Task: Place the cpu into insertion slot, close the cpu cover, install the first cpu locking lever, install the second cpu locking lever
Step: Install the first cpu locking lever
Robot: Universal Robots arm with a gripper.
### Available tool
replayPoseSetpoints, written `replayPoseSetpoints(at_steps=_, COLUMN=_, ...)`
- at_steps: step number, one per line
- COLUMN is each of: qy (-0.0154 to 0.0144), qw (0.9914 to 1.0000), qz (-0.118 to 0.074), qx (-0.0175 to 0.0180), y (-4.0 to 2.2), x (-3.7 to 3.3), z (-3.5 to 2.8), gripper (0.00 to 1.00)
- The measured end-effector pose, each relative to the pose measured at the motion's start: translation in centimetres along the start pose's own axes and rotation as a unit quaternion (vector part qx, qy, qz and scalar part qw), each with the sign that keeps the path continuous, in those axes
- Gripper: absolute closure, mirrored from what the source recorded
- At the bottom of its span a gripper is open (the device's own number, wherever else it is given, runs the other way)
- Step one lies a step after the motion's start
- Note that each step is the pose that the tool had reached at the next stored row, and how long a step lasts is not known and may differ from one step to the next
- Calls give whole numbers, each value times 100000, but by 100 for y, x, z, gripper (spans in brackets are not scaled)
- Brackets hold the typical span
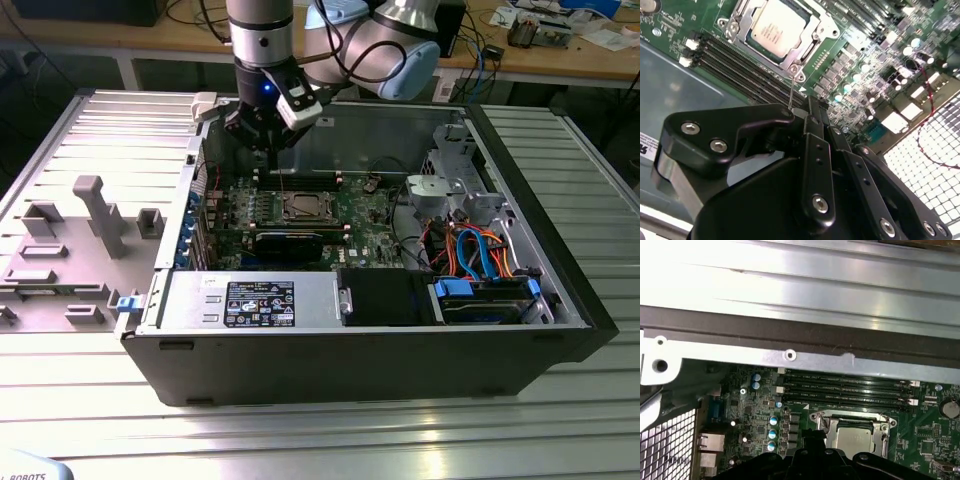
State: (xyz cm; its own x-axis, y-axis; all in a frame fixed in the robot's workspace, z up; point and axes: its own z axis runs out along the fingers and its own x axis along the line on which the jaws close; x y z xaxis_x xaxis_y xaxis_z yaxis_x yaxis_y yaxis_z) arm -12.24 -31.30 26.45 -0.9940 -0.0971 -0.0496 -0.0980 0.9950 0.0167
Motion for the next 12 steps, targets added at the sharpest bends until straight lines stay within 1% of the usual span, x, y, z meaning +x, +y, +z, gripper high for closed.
replayPoseSetpoints(at_steps=4, qy=3, qw=100000, qz=45, qx=1, y=20, x=-5, z=2, gripper=89)
replayPoseSetpoints(at_steps=5, qy=2, qw=100000, qz=64, qx=0, y=24, x=-18, z=3, gripper=89)
replayPoseSetpoints(at_steps=7, qy=3, qw=100000, qz=89, qx=2, y=25, x=-30, z=4, gripper=89)
replayPoseSetpoints(at_steps=12, qy=0, qw=100000, qz=92, qx=3, y=25, x=-32, z=4, gripper=89)
